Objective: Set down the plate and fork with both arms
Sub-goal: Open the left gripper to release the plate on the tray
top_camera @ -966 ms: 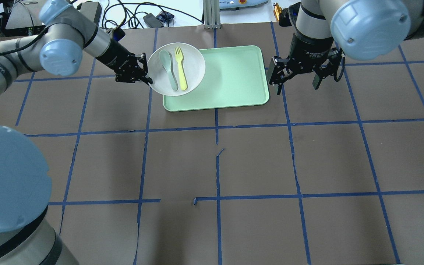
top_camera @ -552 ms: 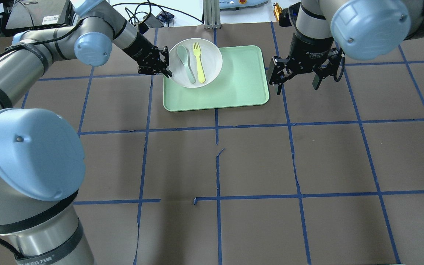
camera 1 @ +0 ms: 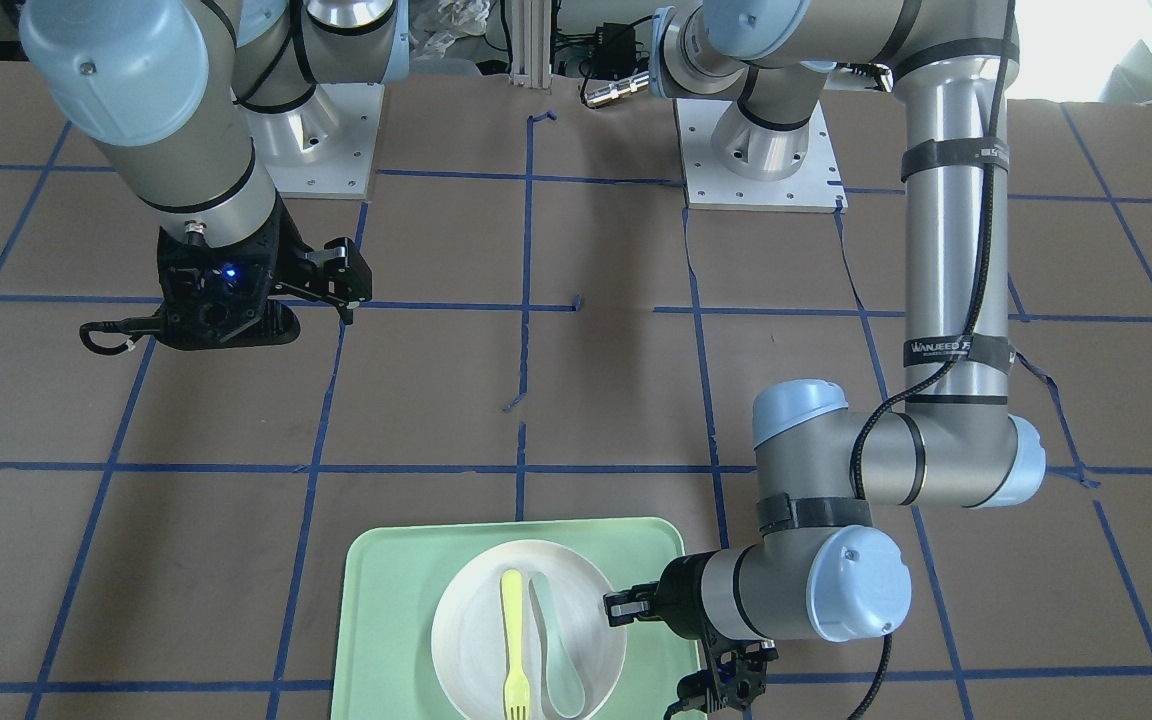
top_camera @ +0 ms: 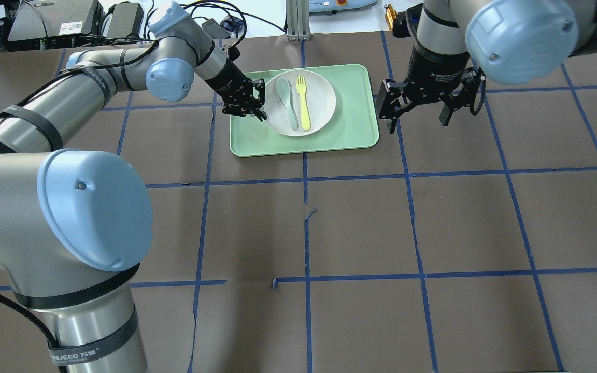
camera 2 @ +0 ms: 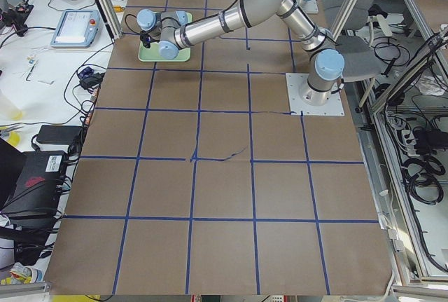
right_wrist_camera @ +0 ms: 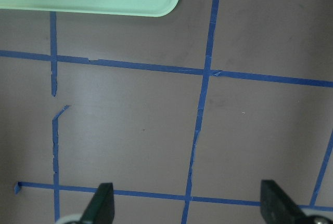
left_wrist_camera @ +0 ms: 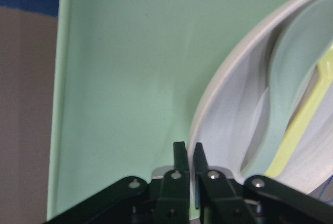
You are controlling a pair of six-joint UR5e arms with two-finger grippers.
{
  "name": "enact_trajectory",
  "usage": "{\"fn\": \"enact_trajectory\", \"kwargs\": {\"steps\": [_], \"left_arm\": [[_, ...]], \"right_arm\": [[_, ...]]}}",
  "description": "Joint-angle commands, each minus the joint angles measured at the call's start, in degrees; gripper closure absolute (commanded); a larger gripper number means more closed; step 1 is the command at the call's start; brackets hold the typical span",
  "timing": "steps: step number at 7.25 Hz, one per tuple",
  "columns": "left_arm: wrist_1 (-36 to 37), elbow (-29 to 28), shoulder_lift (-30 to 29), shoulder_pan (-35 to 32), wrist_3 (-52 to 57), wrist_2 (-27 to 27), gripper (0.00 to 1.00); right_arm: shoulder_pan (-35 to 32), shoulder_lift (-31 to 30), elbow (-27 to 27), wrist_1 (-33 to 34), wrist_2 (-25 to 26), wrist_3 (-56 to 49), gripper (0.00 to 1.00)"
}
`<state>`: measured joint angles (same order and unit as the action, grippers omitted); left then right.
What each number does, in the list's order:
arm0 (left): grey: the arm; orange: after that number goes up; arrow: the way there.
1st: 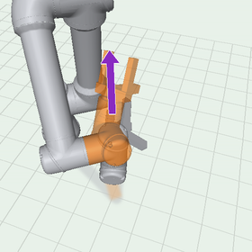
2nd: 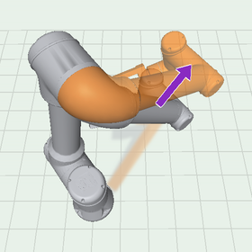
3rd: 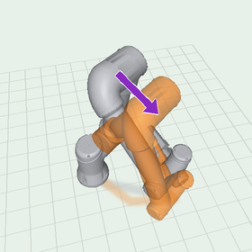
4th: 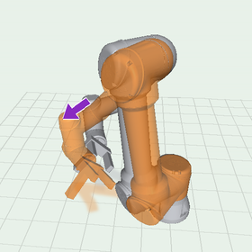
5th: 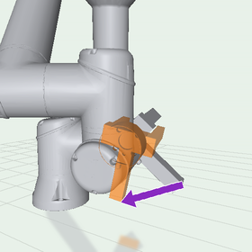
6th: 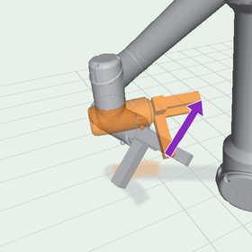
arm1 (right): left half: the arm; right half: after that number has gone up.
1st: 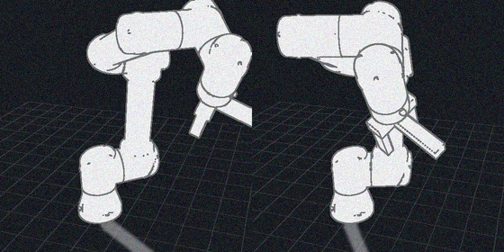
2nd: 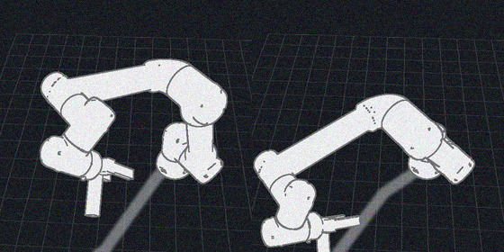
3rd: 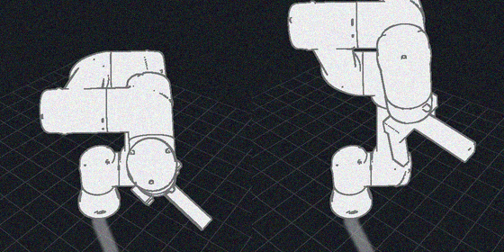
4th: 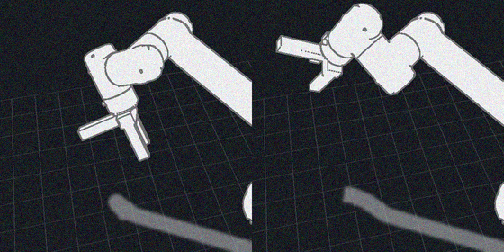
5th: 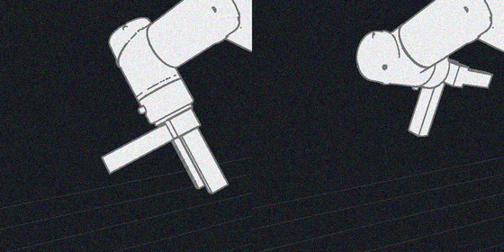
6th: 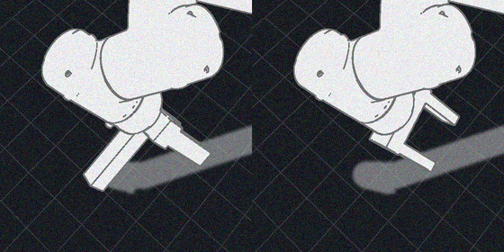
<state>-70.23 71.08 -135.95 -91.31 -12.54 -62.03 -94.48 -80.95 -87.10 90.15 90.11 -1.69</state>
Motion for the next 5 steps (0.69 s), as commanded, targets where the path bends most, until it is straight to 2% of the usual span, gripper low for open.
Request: {"fn": "enact_trajectory", "kwargs": {"steps": [1,2,3,4,5], "left_arm": [[0.09,0.37,-0.2,-0.62,0.23,-0.11,1.0],[0.53,1.07,-0.2,-0.8,-0.2,-0.11,0.71],[7.41,3.25,-0.02,-0.89,0.06,-0.11,0.08],[12.78,5.97,1.98,-0.89,-0.46,-0.2,0.0],[11.53,6.52,4.78,-0.54,-0.29,-2.38,0.0]], "right_arm": [[0.0,0.0,0.0,0.03,0.07,-0.07,0.0],[0.0,0.0,0.0,0.2,-0.02,-0.07,0.0],[0.0,0.09,0.09,1.34,0.07,-0.15,0.0],[0.0,0.61,0.61,1.78,0.16,-0.07,0.0],[0.0,1.83,0.88,4.75,-0.1,0.28,0.0]]}}
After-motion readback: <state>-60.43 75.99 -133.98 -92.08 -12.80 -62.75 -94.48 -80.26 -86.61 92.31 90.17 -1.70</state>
